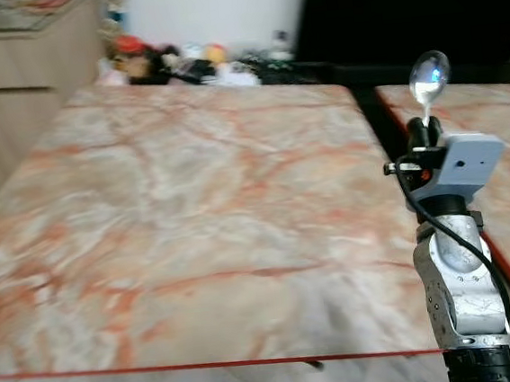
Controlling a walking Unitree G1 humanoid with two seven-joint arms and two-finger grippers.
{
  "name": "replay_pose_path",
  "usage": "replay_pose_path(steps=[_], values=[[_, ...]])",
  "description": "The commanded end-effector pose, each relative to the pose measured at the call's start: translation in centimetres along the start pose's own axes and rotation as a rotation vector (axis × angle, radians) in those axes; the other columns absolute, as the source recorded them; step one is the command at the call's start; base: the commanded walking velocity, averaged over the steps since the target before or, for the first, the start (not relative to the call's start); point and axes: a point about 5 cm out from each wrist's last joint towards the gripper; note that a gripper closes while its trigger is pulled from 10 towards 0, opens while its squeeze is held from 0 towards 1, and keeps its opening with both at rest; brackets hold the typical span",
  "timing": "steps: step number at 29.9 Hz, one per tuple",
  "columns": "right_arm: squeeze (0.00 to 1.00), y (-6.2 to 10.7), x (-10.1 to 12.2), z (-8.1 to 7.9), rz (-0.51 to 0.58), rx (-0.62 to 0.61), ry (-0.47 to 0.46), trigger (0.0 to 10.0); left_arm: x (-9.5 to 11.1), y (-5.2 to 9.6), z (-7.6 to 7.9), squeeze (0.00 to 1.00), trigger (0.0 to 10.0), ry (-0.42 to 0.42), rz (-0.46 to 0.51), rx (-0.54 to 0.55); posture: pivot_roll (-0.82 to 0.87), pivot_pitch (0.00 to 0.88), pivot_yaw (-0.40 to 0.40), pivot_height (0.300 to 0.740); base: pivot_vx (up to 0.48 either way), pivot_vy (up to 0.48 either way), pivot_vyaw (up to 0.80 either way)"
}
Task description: Setting the table
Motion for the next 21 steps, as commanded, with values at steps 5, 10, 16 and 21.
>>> replay_pose_path(steps=[5, 10, 16, 21], values=[[0.0, -0.1, 0.5, 0.0, 0.011, -0.002, 0.01, 10.0, -1.5, 0.3, 0.4, 0.0, 10.0, -0.003, -0.045, -0.015, -0.02, 0.118, -0.027, 0.74, 0.0, -0.469, 0.0], [0.0, -0.2, 0.6, 0.0, 0.01, -0.002, 0.023, 10.0, -1.8, 0.4, 0.3, 0.0, 10.0, -0.004, -0.054, -0.014, -0.02, 0.121, -0.025, 0.74, 0.0, -0.467, 0.0], [0.0, -0.1, 0.8, 0.4, 0.015, -0.009, 0.079, 10.0, -2.3, 0.6, 0.5, 0.0, 10.0, -0.002, -0.068, -0.018, -0.03, 0.131, -0.028, 0.74, 0.0, -0.464, 0.0], [0.0, -0.2, 1.1, 0.8, 0.021, -0.025, 0.12, 10.0, -2.6, 0.7, 0.7, 0.0, 10.0, -0.017, -0.081, -0.029, -0.04, 0.133, -0.026, 0.74, 0.0, -0.458, 0.0]])
Point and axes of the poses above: a point about 5 cm out from each wrist's last joint towards the gripper, its own y axis pointing back from the gripper into the wrist, its own x axis along the axis of the wrist's last joint, z = x × y, and after that the axes turned 13 degrees about -y, right-handed
